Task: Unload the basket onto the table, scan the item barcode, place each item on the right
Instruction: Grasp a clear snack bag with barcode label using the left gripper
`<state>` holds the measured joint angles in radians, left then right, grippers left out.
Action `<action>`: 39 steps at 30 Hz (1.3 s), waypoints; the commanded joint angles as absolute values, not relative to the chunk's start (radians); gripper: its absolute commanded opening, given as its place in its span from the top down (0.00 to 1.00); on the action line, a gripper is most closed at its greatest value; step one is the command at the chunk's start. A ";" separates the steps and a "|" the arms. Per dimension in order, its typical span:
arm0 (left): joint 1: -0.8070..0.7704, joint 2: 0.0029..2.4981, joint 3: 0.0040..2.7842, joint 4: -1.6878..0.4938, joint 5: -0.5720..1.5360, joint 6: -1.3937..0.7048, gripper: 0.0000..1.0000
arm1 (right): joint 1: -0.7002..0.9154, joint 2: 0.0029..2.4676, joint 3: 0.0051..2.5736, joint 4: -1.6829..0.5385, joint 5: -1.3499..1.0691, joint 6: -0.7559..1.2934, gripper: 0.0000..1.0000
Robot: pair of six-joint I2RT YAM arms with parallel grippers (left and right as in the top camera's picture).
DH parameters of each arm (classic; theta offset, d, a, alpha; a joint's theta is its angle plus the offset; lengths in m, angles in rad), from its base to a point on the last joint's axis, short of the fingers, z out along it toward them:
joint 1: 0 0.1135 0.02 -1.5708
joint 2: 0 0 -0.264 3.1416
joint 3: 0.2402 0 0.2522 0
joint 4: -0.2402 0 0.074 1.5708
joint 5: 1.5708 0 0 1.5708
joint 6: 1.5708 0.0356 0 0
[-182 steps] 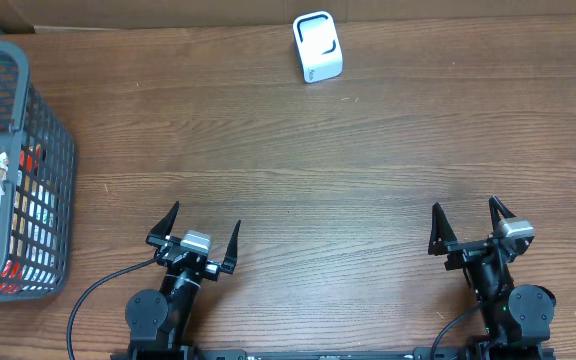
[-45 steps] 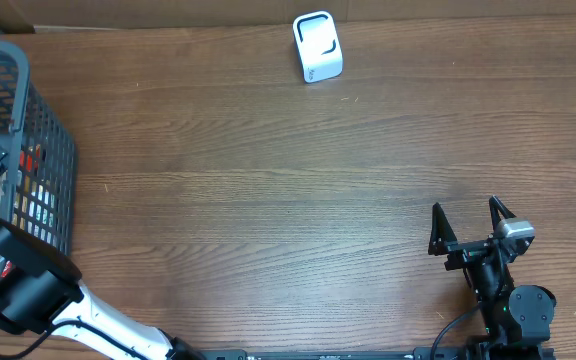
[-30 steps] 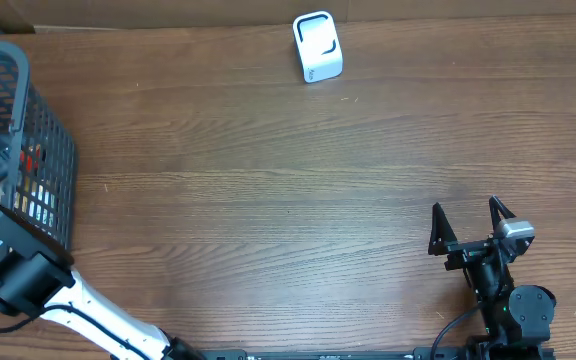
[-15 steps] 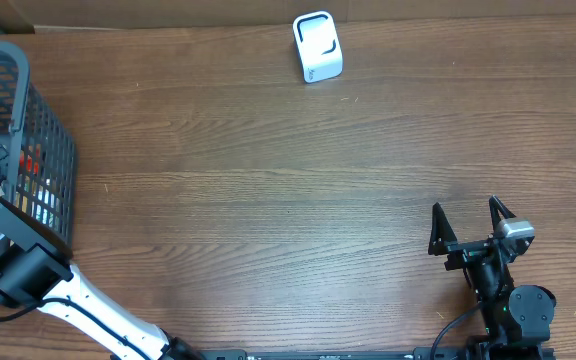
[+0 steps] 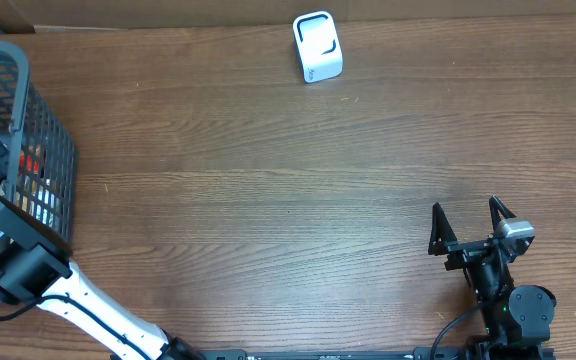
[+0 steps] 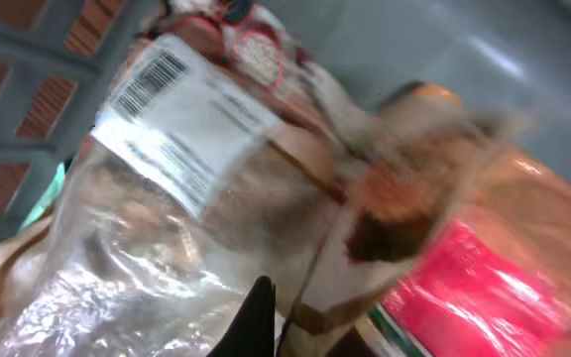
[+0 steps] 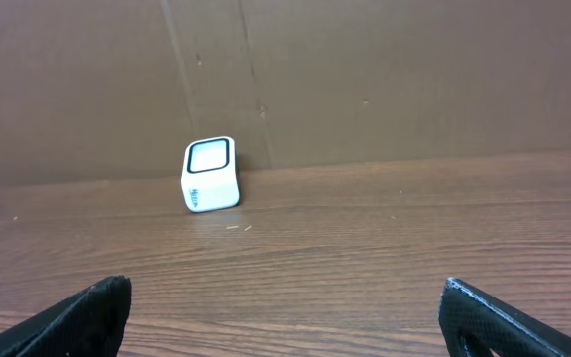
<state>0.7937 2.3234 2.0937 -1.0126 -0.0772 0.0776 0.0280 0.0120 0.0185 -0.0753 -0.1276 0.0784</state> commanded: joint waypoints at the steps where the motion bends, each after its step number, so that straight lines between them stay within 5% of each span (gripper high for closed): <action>1: 0.786 2.308 2.238 -1.064 0.011 0.059 0.96 | 0.033 0.003 0.008 -0.071 -0.133 0.082 0.00; 18: 0.786 2.106 2.379 -1.171 0.104 0.037 0.96 | 0.033 0.003 0.008 -0.071 -0.132 0.082 0.00; 19: 0.785 2.109 2.369 -1.170 0.098 0.037 0.90 | 0.033 0.003 0.008 -0.071 -0.133 0.082 0.00; 22: 0.786 2.124 2.325 -1.149 0.059 0.037 0.39 | 0.033 0.003 0.008 -0.071 -0.132 0.082 0.00; 23: 0.786 2.135 2.298 -1.134 0.041 0.037 0.30 | 0.033 0.003 0.008 -0.071 -0.133 0.082 0.00; 39: 0.849 2.188 1.981 -0.762 0.041 0.170 0.14 | 0.033 0.003 0.008 -0.071 -0.133 0.082 0.00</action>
<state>0.8375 2.1777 2.0327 -0.8055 0.0483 0.1150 0.0280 0.0120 0.0185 -0.0753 -0.1272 0.0784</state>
